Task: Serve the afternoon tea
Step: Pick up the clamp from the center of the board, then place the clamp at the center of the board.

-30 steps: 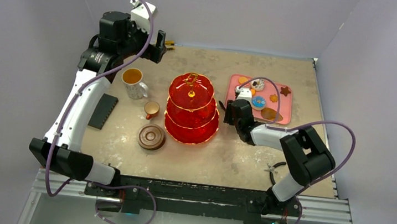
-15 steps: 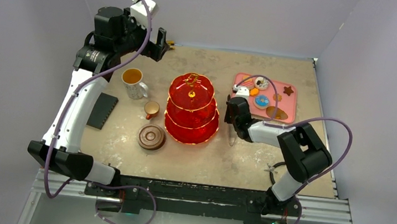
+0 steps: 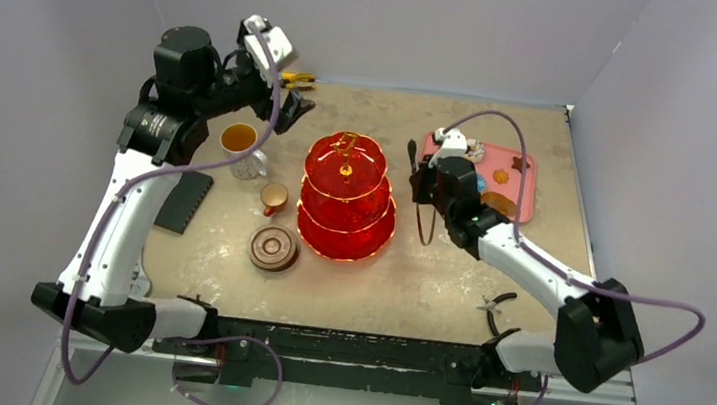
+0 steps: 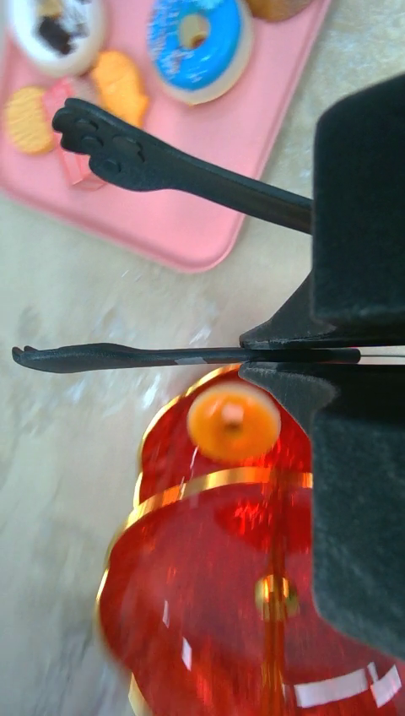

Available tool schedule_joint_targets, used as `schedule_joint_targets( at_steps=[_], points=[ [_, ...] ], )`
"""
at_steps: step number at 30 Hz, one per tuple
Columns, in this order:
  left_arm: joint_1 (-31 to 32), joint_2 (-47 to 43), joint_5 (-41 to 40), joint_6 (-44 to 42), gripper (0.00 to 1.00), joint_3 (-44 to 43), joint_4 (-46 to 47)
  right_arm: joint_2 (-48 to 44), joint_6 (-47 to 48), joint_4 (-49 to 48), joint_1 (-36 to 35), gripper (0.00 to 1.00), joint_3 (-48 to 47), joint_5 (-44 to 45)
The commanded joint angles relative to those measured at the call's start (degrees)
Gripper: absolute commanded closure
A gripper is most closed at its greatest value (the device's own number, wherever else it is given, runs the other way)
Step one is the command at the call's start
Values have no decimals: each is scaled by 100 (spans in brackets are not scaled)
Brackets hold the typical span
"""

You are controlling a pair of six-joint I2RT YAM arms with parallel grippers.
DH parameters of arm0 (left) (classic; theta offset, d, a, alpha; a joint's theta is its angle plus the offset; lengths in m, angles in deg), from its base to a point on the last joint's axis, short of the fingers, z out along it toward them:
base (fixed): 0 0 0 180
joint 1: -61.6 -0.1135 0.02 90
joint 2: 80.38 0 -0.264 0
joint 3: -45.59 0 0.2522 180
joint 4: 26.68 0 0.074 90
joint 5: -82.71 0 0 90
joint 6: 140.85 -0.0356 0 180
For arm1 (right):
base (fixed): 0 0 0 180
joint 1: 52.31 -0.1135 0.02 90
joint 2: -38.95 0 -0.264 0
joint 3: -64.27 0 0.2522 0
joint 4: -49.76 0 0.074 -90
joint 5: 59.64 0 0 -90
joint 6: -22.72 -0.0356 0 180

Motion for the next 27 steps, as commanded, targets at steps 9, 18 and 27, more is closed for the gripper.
schedule_joint_targets(
  at_steps=[9, 18, 27],
  points=[
    [2864, -368, -768, -4121, 1, 715, 1069, -1529, -26, 1769, 66, 100, -2134, -1308],
    [3563, -246, -1381, -5790, 1, 1552, 2132, -2000, 369, 1819, 65, 100, -2072, -2069],
    [3573, -493, -1807, -4628, 1, 1547, 2070, -1150, 131, 2214, 259, 100, -1625, -300]
  ],
)
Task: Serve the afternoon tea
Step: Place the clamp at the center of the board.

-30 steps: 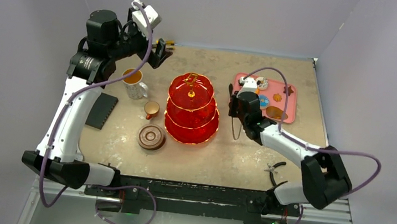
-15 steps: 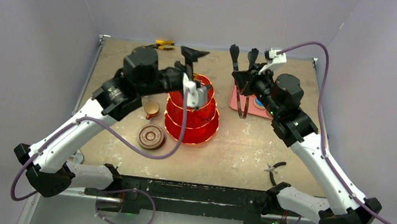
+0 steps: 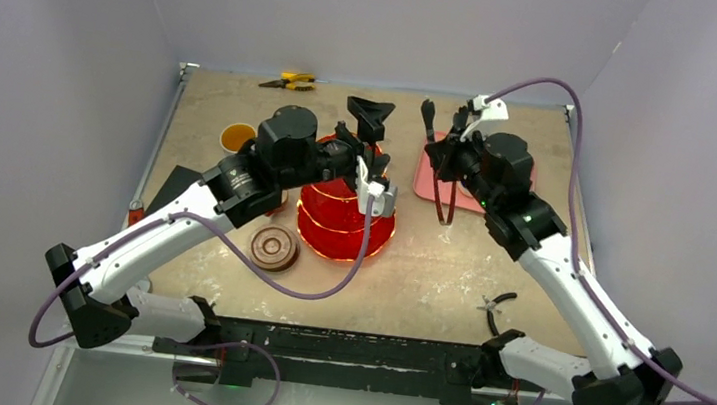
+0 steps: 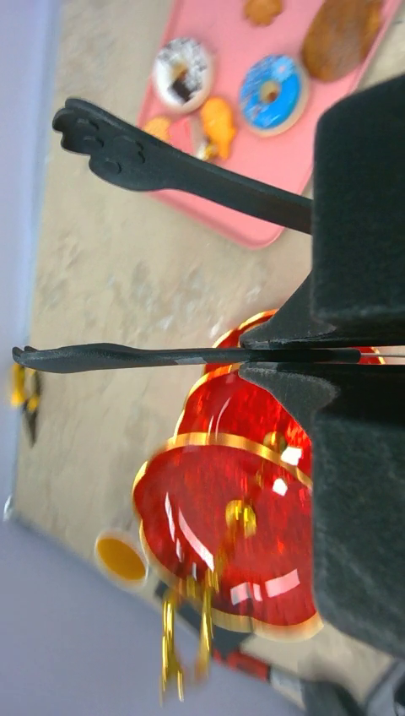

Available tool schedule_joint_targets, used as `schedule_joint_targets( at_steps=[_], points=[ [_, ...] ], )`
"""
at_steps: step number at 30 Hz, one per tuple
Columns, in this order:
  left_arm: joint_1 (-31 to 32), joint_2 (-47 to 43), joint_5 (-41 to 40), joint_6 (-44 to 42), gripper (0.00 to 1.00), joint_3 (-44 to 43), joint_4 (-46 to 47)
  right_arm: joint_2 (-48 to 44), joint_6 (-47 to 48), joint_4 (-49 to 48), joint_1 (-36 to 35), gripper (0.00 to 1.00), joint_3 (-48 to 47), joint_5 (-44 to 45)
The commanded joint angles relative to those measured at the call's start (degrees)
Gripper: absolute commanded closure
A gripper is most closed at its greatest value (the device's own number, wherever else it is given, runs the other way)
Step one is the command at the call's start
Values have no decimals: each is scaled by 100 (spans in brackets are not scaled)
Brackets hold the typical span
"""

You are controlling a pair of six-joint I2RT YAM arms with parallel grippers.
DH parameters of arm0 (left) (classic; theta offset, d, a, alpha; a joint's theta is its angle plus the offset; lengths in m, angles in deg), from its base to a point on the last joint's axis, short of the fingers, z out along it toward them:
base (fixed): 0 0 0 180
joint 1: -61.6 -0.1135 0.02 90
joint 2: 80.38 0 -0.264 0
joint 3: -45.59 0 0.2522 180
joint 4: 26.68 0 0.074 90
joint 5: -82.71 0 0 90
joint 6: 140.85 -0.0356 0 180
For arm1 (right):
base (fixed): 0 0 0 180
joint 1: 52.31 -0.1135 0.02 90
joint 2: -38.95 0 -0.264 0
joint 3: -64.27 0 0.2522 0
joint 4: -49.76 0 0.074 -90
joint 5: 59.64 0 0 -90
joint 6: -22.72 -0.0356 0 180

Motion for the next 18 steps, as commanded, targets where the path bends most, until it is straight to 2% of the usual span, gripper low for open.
schedule_joint_targets(
  at_steps=[1, 4, 7, 12, 18],
  points=[
    [16, -314, -337, 888, 1, -244, 157, 635, -162, -84, 139, 100, 619, 877],
    [9, -393, -601, 1654, 1, -456, -50, 1063, -307, -861, 172, 100, 1339, 758],
    [7, -494, -854, 2364, 1, -525, -276, 1566, -468, -1368, 170, 100, 1663, 853],
    [7, -419, -1358, 3620, 1, -829, -904, 2495, -516, -1780, 170, 100, 1641, 1099],
    [7, -342, -1609, 4171, 1, -1188, -1296, 3232, -692, -1955, 171, 100, 1605, 1309]
  ],
)
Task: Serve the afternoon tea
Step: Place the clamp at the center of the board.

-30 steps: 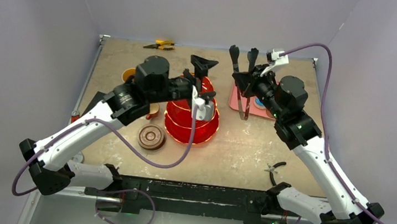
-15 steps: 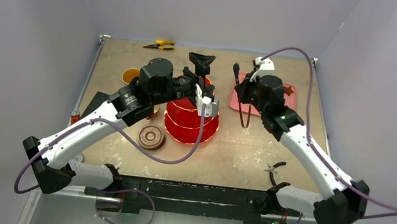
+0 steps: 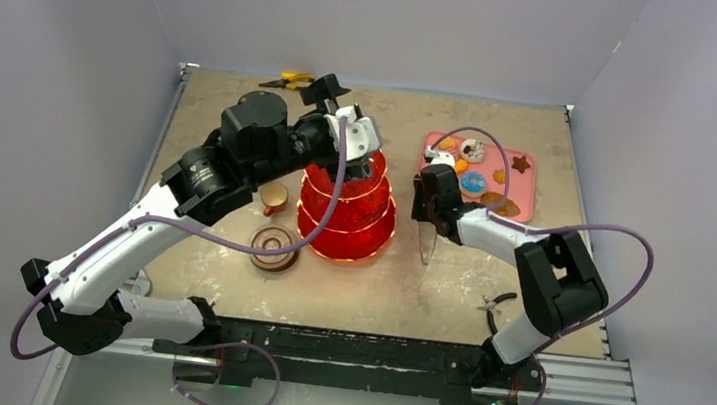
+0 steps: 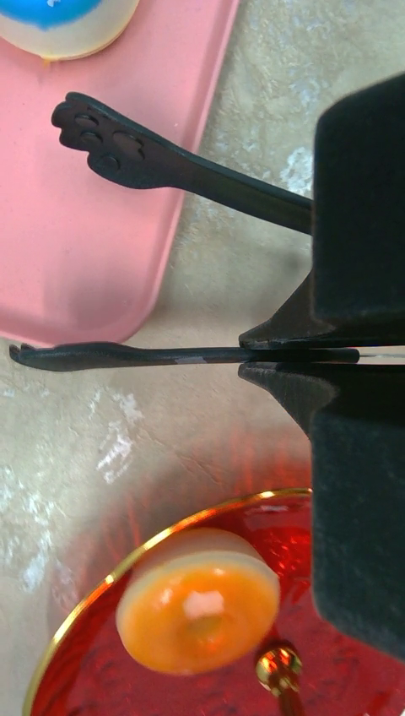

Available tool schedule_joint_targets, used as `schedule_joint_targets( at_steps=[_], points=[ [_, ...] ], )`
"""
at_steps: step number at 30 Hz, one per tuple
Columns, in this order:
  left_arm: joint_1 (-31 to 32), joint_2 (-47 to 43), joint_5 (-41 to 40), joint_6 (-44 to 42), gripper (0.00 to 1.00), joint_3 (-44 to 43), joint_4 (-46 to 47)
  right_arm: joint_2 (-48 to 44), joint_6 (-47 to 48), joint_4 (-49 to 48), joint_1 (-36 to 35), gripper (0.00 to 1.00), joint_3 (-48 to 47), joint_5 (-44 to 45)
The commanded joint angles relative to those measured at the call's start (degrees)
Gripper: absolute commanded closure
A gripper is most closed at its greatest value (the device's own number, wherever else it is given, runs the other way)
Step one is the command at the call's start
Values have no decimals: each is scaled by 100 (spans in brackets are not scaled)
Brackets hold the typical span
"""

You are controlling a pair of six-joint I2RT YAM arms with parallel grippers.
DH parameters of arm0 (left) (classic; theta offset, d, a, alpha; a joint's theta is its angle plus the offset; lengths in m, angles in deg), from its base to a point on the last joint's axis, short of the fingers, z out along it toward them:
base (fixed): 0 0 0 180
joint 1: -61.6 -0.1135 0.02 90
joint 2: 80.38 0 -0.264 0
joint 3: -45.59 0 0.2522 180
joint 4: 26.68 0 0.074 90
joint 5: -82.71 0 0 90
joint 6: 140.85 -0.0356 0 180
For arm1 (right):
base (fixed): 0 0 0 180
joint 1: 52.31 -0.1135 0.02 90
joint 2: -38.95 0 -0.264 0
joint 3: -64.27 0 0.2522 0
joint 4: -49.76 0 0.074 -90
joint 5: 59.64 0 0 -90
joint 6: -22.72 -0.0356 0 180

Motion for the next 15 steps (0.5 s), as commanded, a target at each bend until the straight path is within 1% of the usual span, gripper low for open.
schedule_joint_targets(
  at_steps=[1, 4, 5, 6, 8, 9, 10, 12, 15],
  points=[
    [14, -10, -310, 759, 1, -330, -323, 349, -203, -482, 6, 100, -187, 411],
    [10, -33, -423, 758, 1, -334, -309, 476, -260, -387, -3, 100, -185, 519],
    [11, -30, -470, 779, 1, -328, -304, 468, -293, -382, -3, 91, -170, 536],
    [10, -30, -490, 790, 1, -314, -309, 440, -316, -397, 1, 78, -153, 556],
    [11, -45, -488, 826, 1, -254, -317, 332, -341, -498, -21, 47, -81, 588],
    [10, -55, -488, 842, 0, -221, -317, 271, -350, -530, -42, 38, -51, 625],
    [9, -60, -488, 848, 1, -193, -314, 215, -362, -545, -56, 32, -41, 649],
    [9, -81, -534, 873, 1, -159, -313, 54, -391, -523, -94, 25, -52, 696],
    [9, -93, -584, 885, 1, -174, -346, -234, -499, -347, -127, 21, -106, 827]
  ],
)
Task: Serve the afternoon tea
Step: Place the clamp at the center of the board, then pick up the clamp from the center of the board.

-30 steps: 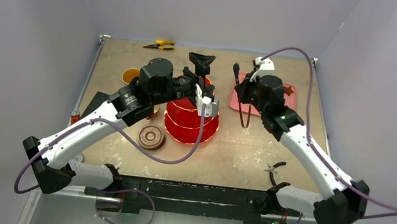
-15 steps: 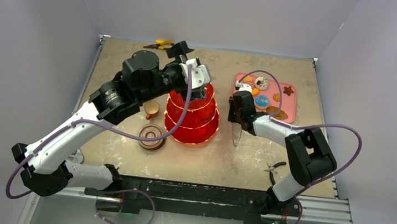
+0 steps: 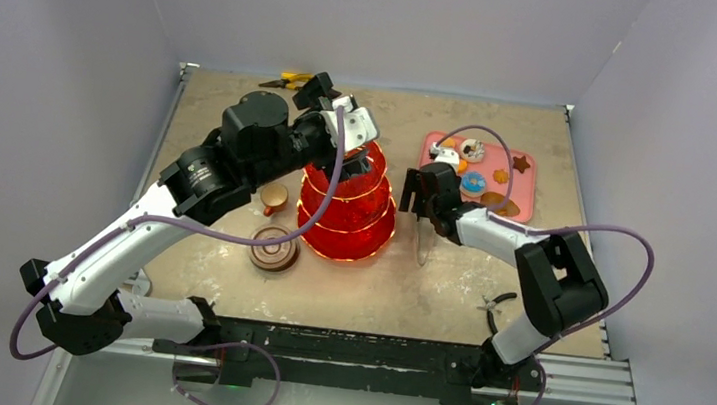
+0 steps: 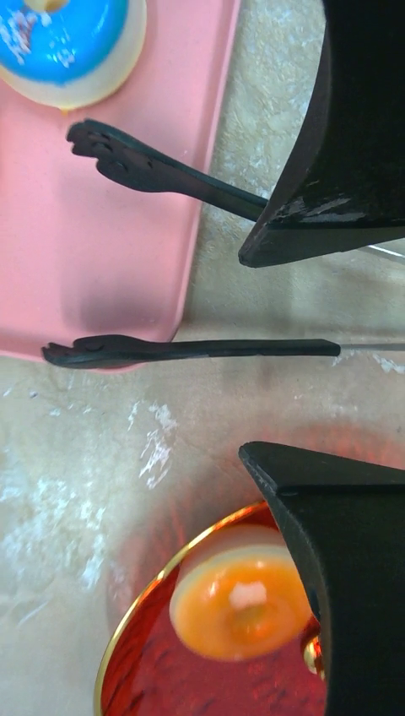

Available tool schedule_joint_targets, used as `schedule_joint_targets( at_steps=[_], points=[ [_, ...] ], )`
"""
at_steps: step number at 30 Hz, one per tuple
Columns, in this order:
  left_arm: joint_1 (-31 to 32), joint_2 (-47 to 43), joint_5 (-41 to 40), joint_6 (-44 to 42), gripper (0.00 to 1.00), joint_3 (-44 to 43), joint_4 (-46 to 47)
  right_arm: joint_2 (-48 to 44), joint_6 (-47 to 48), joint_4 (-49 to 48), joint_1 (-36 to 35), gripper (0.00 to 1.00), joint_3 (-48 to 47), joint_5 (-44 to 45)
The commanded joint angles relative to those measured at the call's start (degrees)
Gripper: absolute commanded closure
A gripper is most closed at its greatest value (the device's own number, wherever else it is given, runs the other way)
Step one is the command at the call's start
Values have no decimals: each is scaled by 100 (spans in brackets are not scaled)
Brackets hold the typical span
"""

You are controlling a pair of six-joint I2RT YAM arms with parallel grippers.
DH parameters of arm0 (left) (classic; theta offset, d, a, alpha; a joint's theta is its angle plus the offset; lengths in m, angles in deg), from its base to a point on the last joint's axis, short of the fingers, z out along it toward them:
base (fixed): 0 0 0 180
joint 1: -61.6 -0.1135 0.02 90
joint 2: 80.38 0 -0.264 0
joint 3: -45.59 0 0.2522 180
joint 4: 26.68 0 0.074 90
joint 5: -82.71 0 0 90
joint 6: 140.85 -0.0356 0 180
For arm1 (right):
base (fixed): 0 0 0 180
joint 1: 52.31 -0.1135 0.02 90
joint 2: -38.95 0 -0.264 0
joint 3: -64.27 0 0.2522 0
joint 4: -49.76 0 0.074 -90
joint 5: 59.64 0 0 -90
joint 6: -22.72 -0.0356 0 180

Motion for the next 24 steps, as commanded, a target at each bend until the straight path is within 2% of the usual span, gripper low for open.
schedule_joint_targets(
  at_steps=[1, 5, 10, 16, 24],
  points=[
    [8, -97, -156, 199, 1, -60, 25, -595, -247, 78, -71, 18, -83, 385],
    [7, -49, -198, 411, 1, -194, -88, -795, -457, 558, -78, 8, -122, 532],
    [8, -17, -210, 741, 1, -188, -205, -434, -542, 846, -73, 4, -96, 626],
    [-1, 18, -276, 876, 1, -293, -265, -77, -657, 491, -75, 2, 74, 859],
    [-8, -3, -263, 874, 1, -346, -257, -302, -790, -427, -311, 1, 675, 1616]
  ],
)
